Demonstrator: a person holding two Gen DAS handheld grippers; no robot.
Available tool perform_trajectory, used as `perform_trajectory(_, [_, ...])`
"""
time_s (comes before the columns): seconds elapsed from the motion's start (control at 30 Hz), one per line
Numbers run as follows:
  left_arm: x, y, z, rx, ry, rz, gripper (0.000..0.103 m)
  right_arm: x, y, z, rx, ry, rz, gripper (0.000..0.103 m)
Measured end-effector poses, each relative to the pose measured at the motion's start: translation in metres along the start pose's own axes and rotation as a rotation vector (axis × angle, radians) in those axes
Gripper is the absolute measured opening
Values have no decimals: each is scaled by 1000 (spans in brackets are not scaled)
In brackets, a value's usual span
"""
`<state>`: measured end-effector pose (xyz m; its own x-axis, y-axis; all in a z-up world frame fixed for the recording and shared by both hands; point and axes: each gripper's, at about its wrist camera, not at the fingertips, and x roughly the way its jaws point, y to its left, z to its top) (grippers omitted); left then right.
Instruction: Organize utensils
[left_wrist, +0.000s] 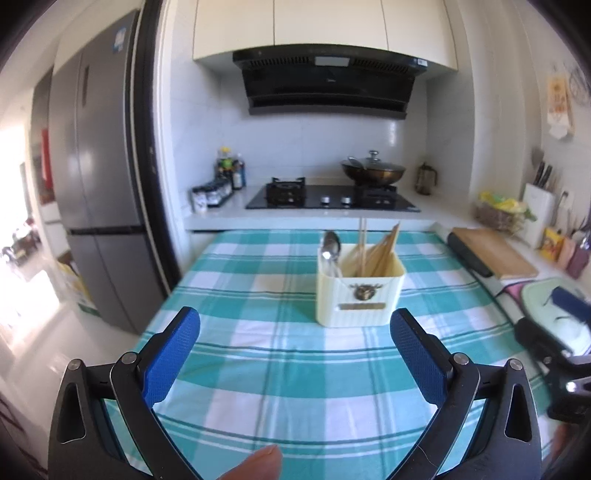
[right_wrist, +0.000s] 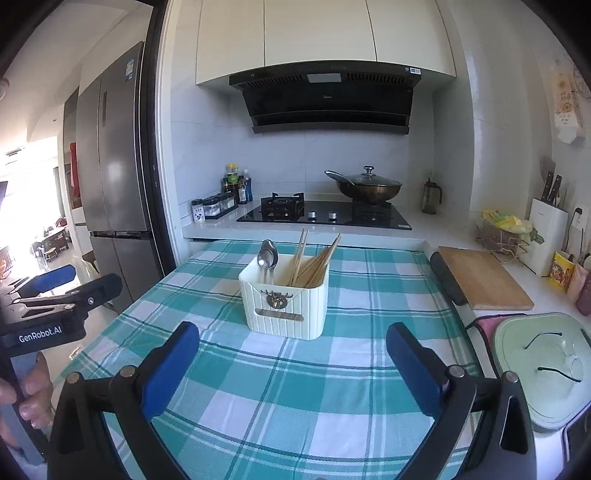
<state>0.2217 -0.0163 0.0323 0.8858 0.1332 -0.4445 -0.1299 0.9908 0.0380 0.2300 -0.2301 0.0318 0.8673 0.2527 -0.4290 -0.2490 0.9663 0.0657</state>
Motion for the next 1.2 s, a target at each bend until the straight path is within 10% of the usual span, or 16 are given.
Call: perform_trajectory(1.2, [-16, -7, -4, -3, 30, -25, 103, -28, 15, 1, -25, -36, -19, 103])
